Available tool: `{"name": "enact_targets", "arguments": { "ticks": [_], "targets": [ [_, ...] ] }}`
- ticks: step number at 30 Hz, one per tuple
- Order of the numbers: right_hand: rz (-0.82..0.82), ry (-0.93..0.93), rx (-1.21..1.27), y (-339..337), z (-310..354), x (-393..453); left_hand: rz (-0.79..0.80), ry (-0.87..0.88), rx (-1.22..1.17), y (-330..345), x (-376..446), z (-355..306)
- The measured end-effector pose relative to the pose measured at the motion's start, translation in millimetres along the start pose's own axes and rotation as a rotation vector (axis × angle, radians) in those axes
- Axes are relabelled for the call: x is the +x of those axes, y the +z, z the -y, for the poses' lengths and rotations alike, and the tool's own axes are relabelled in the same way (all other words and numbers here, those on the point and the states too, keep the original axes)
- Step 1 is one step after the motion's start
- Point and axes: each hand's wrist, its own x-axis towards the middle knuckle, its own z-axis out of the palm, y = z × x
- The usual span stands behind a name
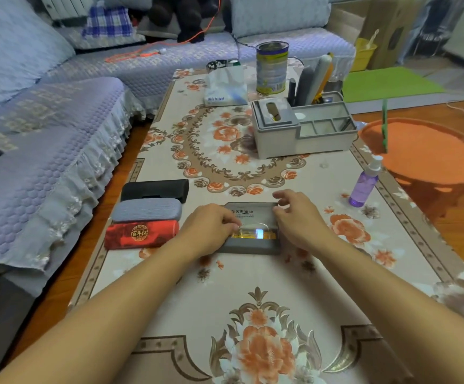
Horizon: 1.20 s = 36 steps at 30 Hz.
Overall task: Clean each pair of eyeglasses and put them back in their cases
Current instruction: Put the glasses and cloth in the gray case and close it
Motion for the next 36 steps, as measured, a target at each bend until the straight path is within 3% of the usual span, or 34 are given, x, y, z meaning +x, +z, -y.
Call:
{"name": "enact_targets", "arguments": {
  "ticks": [11,17,22,29,33,36],
  "targets": [
    [0.009,0.009,0.045,2,-4,7,-0.039,-0.083,-0.052,7,0,-4],
    [-0.006,0.055,0.166,3,-3,15,-0.267,-0.117,0.147,17,-12,-14],
    [-0.004,0.018,0.181,-1,1,-4,-0.567,-0.214,0.067,34,-23,-12],
    [0.029,-0.064,0.189,4,-6,-39,-0.410,-0.282,-0.160,33,-31,0],
    [0.064,-0.206,0.111,9,-18,-49,-0.466,-0.151,-0.444,34,-52,10],
    [0.052,-0.319,0.022,11,-27,-53,-0.421,0.005,-0.397,35,-68,20]
  ]
}}
